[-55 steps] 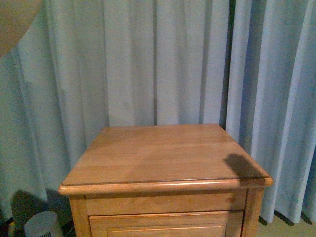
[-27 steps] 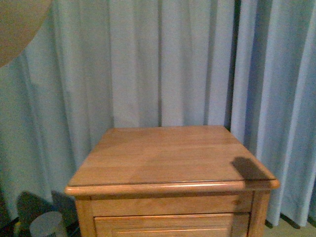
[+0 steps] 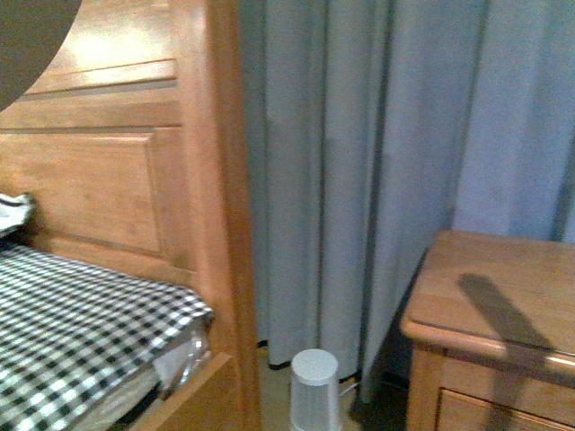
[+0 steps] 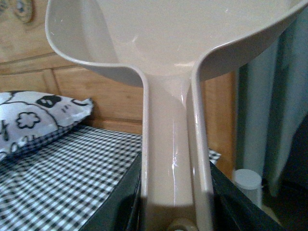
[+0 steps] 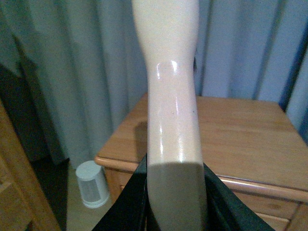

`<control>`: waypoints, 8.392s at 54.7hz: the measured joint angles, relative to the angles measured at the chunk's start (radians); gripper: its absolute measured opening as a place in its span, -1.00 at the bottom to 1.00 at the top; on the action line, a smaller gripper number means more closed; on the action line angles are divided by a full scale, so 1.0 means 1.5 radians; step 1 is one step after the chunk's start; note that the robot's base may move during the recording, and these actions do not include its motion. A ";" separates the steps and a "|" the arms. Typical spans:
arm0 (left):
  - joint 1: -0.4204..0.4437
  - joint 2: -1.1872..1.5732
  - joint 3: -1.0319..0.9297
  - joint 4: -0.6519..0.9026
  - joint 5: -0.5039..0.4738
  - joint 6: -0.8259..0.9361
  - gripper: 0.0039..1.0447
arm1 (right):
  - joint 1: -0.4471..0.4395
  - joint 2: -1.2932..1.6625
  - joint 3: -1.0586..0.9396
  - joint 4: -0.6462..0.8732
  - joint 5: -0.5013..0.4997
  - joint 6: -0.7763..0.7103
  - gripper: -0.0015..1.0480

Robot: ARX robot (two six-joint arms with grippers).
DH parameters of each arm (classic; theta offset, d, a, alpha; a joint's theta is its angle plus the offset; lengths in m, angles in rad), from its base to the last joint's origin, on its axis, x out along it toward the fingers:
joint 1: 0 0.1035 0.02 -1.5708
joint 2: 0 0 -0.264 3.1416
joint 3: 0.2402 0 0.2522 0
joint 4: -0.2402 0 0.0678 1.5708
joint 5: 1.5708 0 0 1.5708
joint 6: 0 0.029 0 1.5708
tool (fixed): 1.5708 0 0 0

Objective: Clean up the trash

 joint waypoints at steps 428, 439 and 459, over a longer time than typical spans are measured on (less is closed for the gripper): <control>-0.055 -0.168 0.116 -0.493 -0.040 0.058 -0.48 | -0.420 -0.060 0.208 -0.314 -0.815 0.212 -0.61; 0.041 -0.197 0.106 -0.502 0.014 0.028 -0.48 | -0.317 -0.067 0.209 -0.321 -0.683 0.276 -0.61; 0.097 -0.221 0.064 -0.496 0.054 0.004 -0.48 | -0.296 -0.072 0.198 -0.327 -0.640 0.293 -0.61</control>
